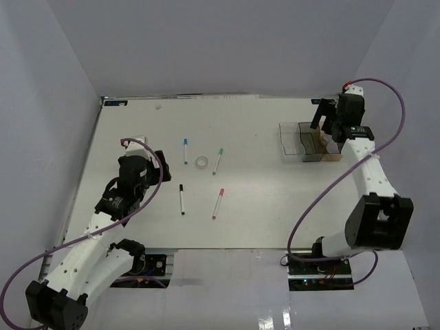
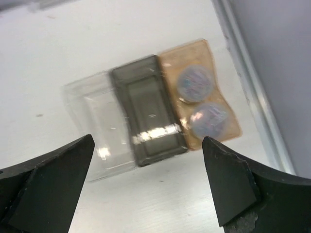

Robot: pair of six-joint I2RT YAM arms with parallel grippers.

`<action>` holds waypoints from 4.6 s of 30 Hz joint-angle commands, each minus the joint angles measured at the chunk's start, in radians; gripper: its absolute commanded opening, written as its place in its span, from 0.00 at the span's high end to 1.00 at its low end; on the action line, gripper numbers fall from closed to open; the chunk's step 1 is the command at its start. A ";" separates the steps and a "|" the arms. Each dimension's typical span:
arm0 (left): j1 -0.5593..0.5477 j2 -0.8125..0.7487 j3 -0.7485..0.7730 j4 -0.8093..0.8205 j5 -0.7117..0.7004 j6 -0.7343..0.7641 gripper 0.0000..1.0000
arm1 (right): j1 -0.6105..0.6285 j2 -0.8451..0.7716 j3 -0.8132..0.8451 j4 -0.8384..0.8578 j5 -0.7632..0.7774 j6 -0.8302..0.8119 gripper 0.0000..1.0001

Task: Sort the stationery into containers
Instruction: Place the stationery in the storage box, then pick up the stationery from the center of the board, then place the stationery in the storage box.

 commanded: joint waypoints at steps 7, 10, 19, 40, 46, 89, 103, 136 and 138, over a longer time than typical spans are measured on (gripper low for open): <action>0.006 0.068 0.003 0.006 -0.011 -0.023 0.02 | 0.139 -0.476 -0.407 0.249 -0.257 -0.005 0.02; 0.038 0.117 0.020 -0.003 -0.005 -0.063 0.02 | 0.150 -0.587 -0.514 0.291 -0.321 -0.002 0.03; 0.286 0.292 0.091 -0.019 0.115 -0.153 0.02 | 0.152 -0.741 -0.748 0.410 -0.447 0.031 0.05; 0.596 0.746 0.313 0.041 0.115 -0.213 0.15 | 0.239 -0.833 -0.869 0.470 -0.409 0.048 0.05; 0.596 0.803 0.323 0.050 0.089 -0.215 0.28 | 0.241 -0.833 -0.869 0.464 -0.400 0.044 0.05; 0.018 0.389 0.185 0.316 0.516 -0.134 0.95 | 0.740 -0.430 -0.371 0.407 -0.579 0.228 0.05; 0.004 0.309 0.089 0.402 0.587 -0.138 0.93 | 0.831 -0.120 -0.147 0.416 -0.489 0.298 0.05; 0.006 0.295 0.092 0.373 0.547 -0.120 0.26 | 0.841 -0.021 -0.053 0.263 -0.267 0.235 0.84; 0.006 0.294 0.097 0.350 0.515 -0.118 0.19 | 0.830 -0.037 -0.051 0.225 -0.175 0.195 0.84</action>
